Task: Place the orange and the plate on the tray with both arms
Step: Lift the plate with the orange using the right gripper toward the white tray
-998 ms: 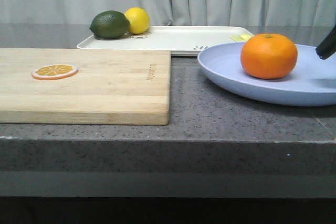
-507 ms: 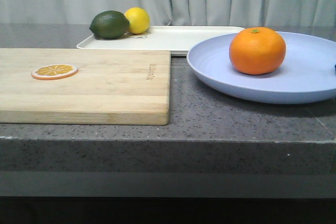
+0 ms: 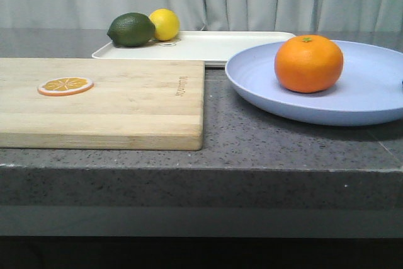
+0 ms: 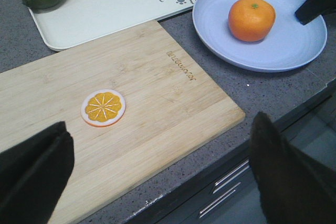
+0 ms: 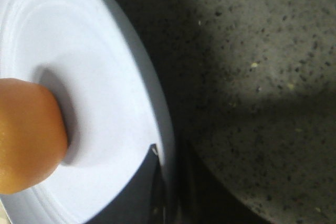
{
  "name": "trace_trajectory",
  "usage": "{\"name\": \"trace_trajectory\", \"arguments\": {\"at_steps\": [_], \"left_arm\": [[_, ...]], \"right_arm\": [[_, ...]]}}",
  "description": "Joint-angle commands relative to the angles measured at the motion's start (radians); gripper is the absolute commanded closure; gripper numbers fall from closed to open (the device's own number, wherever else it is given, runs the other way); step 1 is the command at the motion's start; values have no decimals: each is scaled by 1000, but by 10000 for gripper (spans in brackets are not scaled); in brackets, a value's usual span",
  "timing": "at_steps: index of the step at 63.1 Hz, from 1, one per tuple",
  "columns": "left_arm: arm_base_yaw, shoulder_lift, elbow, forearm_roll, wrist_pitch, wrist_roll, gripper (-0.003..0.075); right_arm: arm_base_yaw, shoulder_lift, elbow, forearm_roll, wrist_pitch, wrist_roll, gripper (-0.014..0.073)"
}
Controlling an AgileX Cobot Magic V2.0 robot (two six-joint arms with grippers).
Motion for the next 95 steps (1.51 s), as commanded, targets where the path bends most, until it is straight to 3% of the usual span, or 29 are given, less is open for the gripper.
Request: {"name": "trace_trajectory", "arguments": {"at_steps": [1,14,23,41,60,81,95], "left_arm": [[1,3,-25,-7,-75,-7,62],[1,3,-25,-7,-78,-7,62],[1,3,-25,-7,-81,-7,62],[1,3,-25,-7,-92,-7,62],[1,3,-25,-10,-92,-7,62],[1,3,-25,-13,-92,-12,62],[1,3,-25,-13,-92,-12,62]], "right_arm": [[-2,-35,-31,68,29,5,653],[7,-36,-55,176,96,9,653],[41,-30,-127,181,54,101,653],[146,100,-386,171,29,258,653],[252,310,-728,94,-17,435,653],[323,544,-1105,-79,-21,604,653],[327,616,-1174,-117,4,629,653]]}}
